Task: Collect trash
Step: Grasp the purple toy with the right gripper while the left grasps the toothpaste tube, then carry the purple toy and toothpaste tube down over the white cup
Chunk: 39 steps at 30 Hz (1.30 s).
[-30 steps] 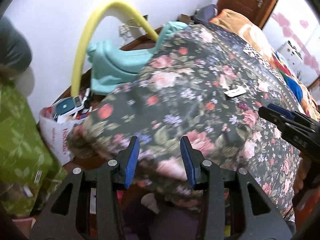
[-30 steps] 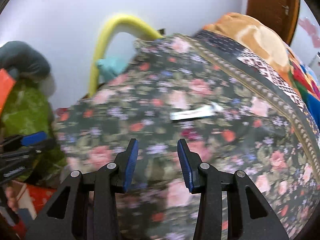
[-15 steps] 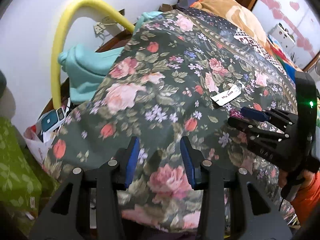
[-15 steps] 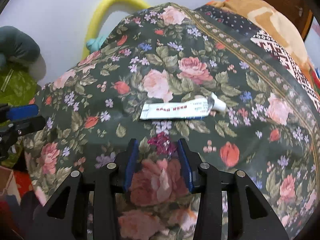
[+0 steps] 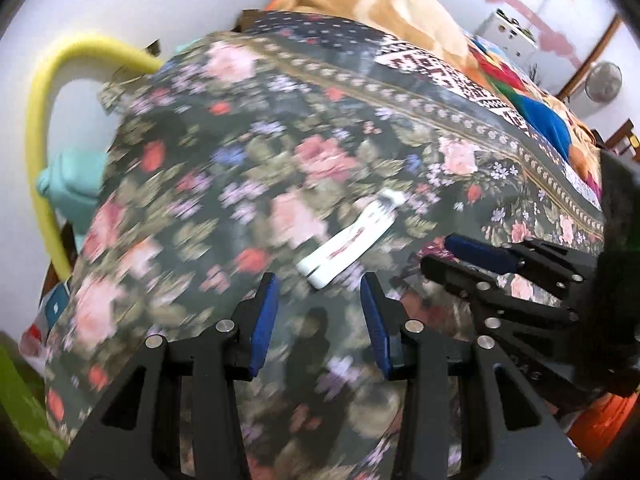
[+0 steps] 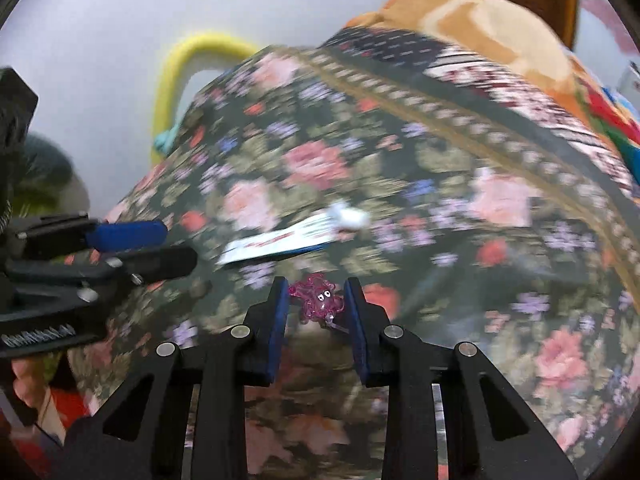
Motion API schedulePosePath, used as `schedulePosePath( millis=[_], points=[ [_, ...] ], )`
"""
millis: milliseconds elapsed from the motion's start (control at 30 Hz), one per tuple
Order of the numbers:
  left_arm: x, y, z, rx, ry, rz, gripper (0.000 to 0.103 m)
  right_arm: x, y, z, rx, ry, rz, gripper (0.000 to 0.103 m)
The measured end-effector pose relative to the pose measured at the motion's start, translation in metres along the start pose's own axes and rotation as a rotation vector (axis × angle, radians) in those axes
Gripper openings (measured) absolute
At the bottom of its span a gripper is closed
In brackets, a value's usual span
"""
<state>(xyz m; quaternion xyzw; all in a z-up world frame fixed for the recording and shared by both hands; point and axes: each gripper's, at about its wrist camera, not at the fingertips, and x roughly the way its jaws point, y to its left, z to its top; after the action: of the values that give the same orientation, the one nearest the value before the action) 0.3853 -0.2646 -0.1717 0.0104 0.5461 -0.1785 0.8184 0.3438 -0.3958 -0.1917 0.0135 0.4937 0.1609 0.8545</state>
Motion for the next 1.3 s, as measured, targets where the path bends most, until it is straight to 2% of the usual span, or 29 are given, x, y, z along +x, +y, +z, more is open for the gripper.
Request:
schedulePosePath(
  millis=[133, 233, 400, 467, 533, 600, 633, 733, 833, 1033, 1300],
  points=[
    [0.023, -0.02, 0.022, 0.037, 0.036, -0.065, 0.042, -0.013, -0.026, 0.008, 0.055, -0.037, -0.066, 0.026],
    [0.037, -0.03, 0.034, 0.056, 0.046, -0.076, 0.043, -0.016, -0.04, 0.014, 0.095, -0.052, -0.085, 0.026],
    [0.066, -0.037, 0.05, 0.06, 0.077, -0.059, 0.043, -0.015, -0.056, 0.015, 0.133, -0.053, -0.102, 0.026],
    [0.079, -0.035, 0.051, 0.039, 0.117, -0.065, 0.043, -0.013, -0.056, 0.015, 0.134, -0.05, -0.103, 0.026],
    [0.081, -0.035, 0.051, 0.032, 0.086, -0.03, 0.043, -0.012, -0.055, 0.014, 0.134, -0.046, -0.099, 0.026],
    [0.081, -0.037, 0.049, 0.051, 0.085, -0.013, 0.038, -0.01, -0.053, 0.013, 0.132, -0.039, -0.091, 0.026],
    [0.079, -0.037, 0.048, 0.057, 0.08, -0.004, 0.028, -0.011, -0.052, 0.012, 0.126, -0.038, -0.087, 0.026],
    [0.068, -0.033, 0.041, 0.036, 0.072, -0.003, 0.027, -0.014, -0.042, 0.012, 0.104, -0.048, -0.078, 0.026],
    [0.054, -0.029, 0.03, 0.051, 0.05, 0.033, 0.027, -0.018, -0.033, 0.012, 0.093, -0.053, -0.066, 0.026],
    [0.004, -0.015, 0.002, 0.028, -0.009, 0.046, 0.027, -0.035, -0.007, 0.014, 0.061, -0.077, -0.039, 0.026],
    [-0.071, 0.016, -0.03, -0.091, -0.121, 0.065, 0.027, -0.067, 0.049, 0.011, -0.013, -0.118, -0.009, 0.026]
  ],
)
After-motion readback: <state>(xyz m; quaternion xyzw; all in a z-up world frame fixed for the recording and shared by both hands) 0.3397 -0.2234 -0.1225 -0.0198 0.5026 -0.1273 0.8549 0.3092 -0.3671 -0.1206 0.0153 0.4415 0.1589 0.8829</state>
